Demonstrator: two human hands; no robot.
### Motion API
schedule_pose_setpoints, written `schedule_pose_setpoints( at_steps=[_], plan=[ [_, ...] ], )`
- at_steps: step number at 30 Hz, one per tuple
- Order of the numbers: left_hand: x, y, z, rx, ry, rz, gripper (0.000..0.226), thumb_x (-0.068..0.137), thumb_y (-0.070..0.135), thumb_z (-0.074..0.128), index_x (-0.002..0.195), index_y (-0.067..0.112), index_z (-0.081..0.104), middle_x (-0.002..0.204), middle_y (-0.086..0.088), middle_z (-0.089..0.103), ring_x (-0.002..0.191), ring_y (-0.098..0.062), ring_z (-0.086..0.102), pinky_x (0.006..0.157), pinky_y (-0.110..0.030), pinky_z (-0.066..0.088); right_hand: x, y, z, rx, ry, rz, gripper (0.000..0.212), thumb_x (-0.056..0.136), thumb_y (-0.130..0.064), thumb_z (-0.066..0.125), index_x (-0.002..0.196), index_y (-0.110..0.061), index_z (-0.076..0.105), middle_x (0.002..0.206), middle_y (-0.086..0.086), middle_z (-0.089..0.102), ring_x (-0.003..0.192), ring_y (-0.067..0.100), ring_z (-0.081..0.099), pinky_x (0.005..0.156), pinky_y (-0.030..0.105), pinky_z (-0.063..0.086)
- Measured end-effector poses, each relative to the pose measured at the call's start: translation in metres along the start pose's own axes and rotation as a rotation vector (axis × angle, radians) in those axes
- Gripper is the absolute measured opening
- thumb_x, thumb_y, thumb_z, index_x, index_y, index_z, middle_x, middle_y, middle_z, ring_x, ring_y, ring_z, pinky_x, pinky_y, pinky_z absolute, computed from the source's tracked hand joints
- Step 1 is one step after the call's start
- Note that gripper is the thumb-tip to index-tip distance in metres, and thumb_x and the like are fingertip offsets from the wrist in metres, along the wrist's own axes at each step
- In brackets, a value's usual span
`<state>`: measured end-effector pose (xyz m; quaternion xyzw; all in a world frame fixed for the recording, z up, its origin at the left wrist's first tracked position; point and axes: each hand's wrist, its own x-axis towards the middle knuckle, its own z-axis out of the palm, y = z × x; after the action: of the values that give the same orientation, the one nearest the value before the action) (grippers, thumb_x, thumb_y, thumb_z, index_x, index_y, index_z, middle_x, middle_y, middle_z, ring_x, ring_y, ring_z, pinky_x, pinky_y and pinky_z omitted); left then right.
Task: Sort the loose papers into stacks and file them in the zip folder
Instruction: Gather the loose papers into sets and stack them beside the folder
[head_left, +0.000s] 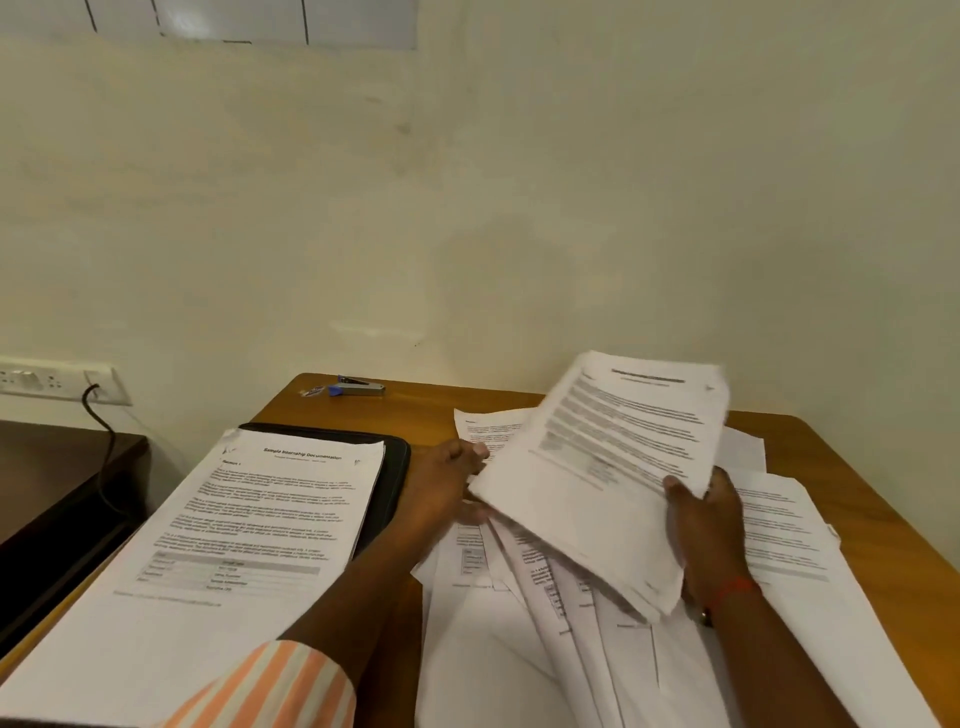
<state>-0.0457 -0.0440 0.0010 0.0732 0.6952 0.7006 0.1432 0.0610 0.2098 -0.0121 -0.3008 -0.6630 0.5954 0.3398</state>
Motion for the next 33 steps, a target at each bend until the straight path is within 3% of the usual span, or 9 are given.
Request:
schedule_pose_setpoints(
  at_steps=[3, 6, 9, 17, 22, 26, 29, 31, 33],
  plan=[
    [0.001, -0.006, -0.001, 0.184, 0.098, 0.034, 0.014, 0.099, 0.019, 0.064, 0.112, 0.014, 0.061, 0.095, -0.007, 0.07, 0.066, -0.015, 0.067, 0.057, -0.025, 0.053, 0.012, 0.006, -0.015, -0.119, 0.138, 0.008, 0.021, 0.096, -0.009, 0.06, 0.117, -0.011, 0.057, 0.12, 0.014, 0.065, 0.107, 0.034, 0.061, 0.089, 0.039, 0.047],
    [0.002, -0.011, 0.001, 0.265, 0.074, 0.004, 0.026, 0.095, 0.018, 0.069, 0.116, 0.017, 0.054, 0.105, -0.007, 0.07, 0.066, -0.012, 0.066, 0.052, -0.021, 0.05, 0.013, 0.009, -0.016, -0.165, 0.136, 0.028, 0.021, 0.096, -0.008, 0.059, 0.117, -0.01, 0.056, 0.121, 0.014, 0.065, 0.109, 0.036, 0.06, 0.089, 0.038, 0.045],
    [0.005, -0.016, 0.004, 0.296, 0.05, -0.054, 0.031, 0.094, 0.023, 0.072, 0.116, 0.023, 0.051, 0.098, -0.007, 0.073, 0.057, -0.009, 0.065, 0.05, -0.021, 0.05, 0.013, 0.01, -0.013, -0.183, 0.107, 0.025, 0.02, 0.096, -0.009, 0.059, 0.116, -0.012, 0.056, 0.119, 0.013, 0.065, 0.109, 0.035, 0.06, 0.088, 0.037, 0.046],
    [0.009, -0.023, 0.005, 0.129, 0.094, -0.056, 0.019, 0.099, 0.025, 0.065, 0.118, 0.022, 0.059, 0.086, -0.009, 0.073, 0.054, -0.013, 0.058, 0.049, -0.025, 0.047, 0.008, 0.01, -0.008, -0.176, 0.066, -0.011, 0.018, 0.096, -0.009, 0.059, 0.113, -0.016, 0.055, 0.106, 0.003, 0.061, 0.098, 0.026, 0.058, 0.087, 0.039, 0.048],
    [0.009, -0.022, 0.005, 0.031, 0.087, -0.116, 0.01, 0.099, 0.012, 0.063, 0.107, 0.012, 0.069, 0.068, -0.004, 0.064, 0.046, -0.007, 0.045, 0.046, -0.023, 0.038, 0.006, 0.012, -0.004, -0.213, 0.003, -0.055, 0.02, 0.097, -0.01, 0.06, 0.116, -0.014, 0.056, 0.107, 0.002, 0.062, 0.098, 0.024, 0.058, 0.087, 0.037, 0.047],
    [0.009, -0.017, 0.005, -0.064, 0.126, -0.117, 0.008, 0.096, 0.01, 0.066, 0.102, 0.013, 0.069, 0.063, 0.001, 0.06, 0.049, -0.008, 0.045, 0.047, -0.022, 0.038, 0.006, 0.013, -0.003, -0.218, -0.018, -0.071, 0.021, 0.096, -0.008, 0.06, 0.115, -0.014, 0.057, 0.107, 0.002, 0.063, 0.099, 0.024, 0.059, 0.088, 0.038, 0.048],
    [0.011, -0.015, 0.0, -0.098, 0.179, -0.066, 0.005, 0.097, 0.015, 0.065, 0.1, 0.014, 0.068, 0.084, -0.001, 0.074, 0.069, -0.018, 0.068, 0.064, -0.032, 0.058, 0.005, 0.014, -0.003, -0.21, -0.022, -0.073, 0.02, 0.096, -0.008, 0.06, 0.114, -0.017, 0.056, 0.106, 0.001, 0.063, 0.1, 0.024, 0.059, 0.088, 0.039, 0.048],
    [0.014, -0.012, -0.006, 0.088, 0.334, 0.065, 0.006, 0.1, 0.021, 0.06, 0.098, 0.019, 0.065, 0.095, 0.003, 0.075, 0.086, -0.019, 0.072, 0.076, -0.038, 0.06, 0.005, 0.015, -0.003, -0.201, -0.024, -0.077, 0.02, 0.097, -0.008, 0.06, 0.115, -0.016, 0.056, 0.107, 0.002, 0.063, 0.1, 0.024, 0.058, 0.087, 0.037, 0.047],
    [0.012, -0.004, -0.013, 0.311, 0.503, 0.239, 0.008, 0.105, 0.023, 0.053, 0.101, 0.019, 0.058, 0.101, 0.005, 0.071, 0.086, -0.014, 0.068, 0.069, -0.029, 0.055, 0.005, 0.014, -0.003, -0.193, -0.025, -0.076, 0.021, 0.097, -0.008, 0.06, 0.116, -0.014, 0.056, 0.107, 0.002, 0.063, 0.1, 0.024, 0.058, 0.086, 0.037, 0.047]
  ],
)
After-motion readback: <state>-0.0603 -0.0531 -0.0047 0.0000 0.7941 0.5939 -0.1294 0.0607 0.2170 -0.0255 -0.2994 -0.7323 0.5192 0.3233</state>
